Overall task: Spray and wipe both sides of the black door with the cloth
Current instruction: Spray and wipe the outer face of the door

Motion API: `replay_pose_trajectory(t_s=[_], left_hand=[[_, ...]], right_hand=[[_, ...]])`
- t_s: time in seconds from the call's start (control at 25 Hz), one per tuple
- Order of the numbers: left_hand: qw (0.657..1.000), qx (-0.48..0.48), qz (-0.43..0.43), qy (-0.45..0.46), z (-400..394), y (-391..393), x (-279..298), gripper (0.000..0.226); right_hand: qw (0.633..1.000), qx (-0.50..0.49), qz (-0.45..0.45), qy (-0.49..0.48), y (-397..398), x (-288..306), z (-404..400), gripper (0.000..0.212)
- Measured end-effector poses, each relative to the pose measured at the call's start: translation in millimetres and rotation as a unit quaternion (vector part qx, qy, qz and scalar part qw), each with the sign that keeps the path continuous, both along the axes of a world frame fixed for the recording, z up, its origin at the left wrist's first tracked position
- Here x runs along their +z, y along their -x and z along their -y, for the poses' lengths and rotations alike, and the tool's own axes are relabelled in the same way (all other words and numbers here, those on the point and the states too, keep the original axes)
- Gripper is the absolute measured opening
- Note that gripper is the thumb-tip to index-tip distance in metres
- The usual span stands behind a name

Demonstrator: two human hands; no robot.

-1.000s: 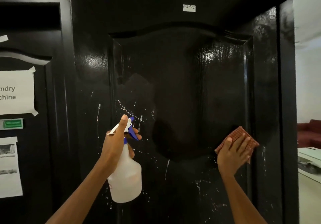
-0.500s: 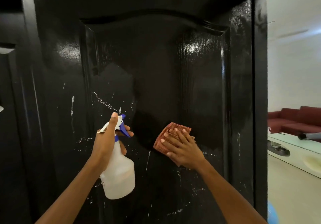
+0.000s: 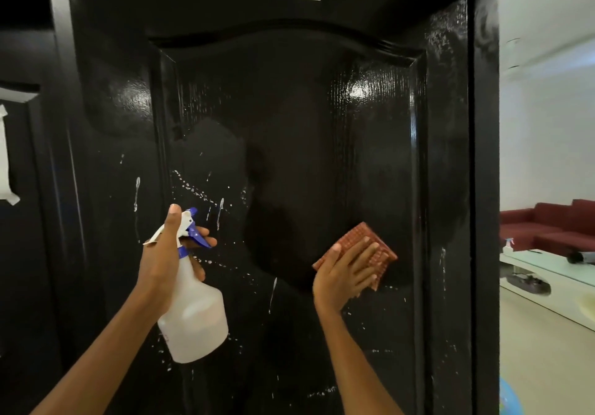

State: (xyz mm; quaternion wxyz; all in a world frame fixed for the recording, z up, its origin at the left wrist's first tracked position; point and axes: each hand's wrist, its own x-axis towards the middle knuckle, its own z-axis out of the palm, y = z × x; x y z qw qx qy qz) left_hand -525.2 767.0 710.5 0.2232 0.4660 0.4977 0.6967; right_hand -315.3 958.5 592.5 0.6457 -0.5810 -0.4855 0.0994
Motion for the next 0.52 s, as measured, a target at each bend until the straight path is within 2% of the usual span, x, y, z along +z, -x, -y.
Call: replay_pose_trajectory(t_s=[0.08,0.12,0.16,0.2,0.24,0.28,0.32,0.36,0.4,0.52], left_hand=[[1.000,0.003,-0.015,0.005,1,3,3,0.073],[1.000,0.006,-0.017,0.007,1,5,4,0.073],[1.000,0.010,-0.018,0.006,2,8,5,0.073],[1.000,0.013,-0.018,0.005,3,10,5,0.073],[1.000,0.017,-0.018,0.005,3,13,7,0.073],[1.000,0.018,-0.018,0.007,2,14,7,0.073],[1.000,0.018,-0.018,0.005,1,14,8,0.072],[1.000,0.018,-0.020,0.000,-1,15,12,0.071],[0.999,0.020,-0.025,-0.004,-3,15,19,0.070],[0.998,0.036,-0.046,-0.020,-8,16,49,0.071]], right_hand=[[0.981,0.020,0.176,-0.073,41,-11,14,0.070],[0.947,0.040,0.290,-0.131,49,-8,15,0.069],[0.885,0.064,0.416,-0.198,50,3,14,0.067],[0.806,0.079,0.527,-0.257,45,19,10,0.066],[0.732,0.085,0.606,-0.301,39,41,6,0.065],[0.682,0.086,0.648,-0.329,31,67,1,0.064],[0.658,0.083,0.663,-0.346,24,96,-5,0.064],[0.659,0.074,0.658,-0.357,20,130,-11,0.063],[0.679,0.059,0.637,-0.359,19,167,-16,0.063],[0.809,0.009,0.494,-0.318,19,274,-18,0.063]])
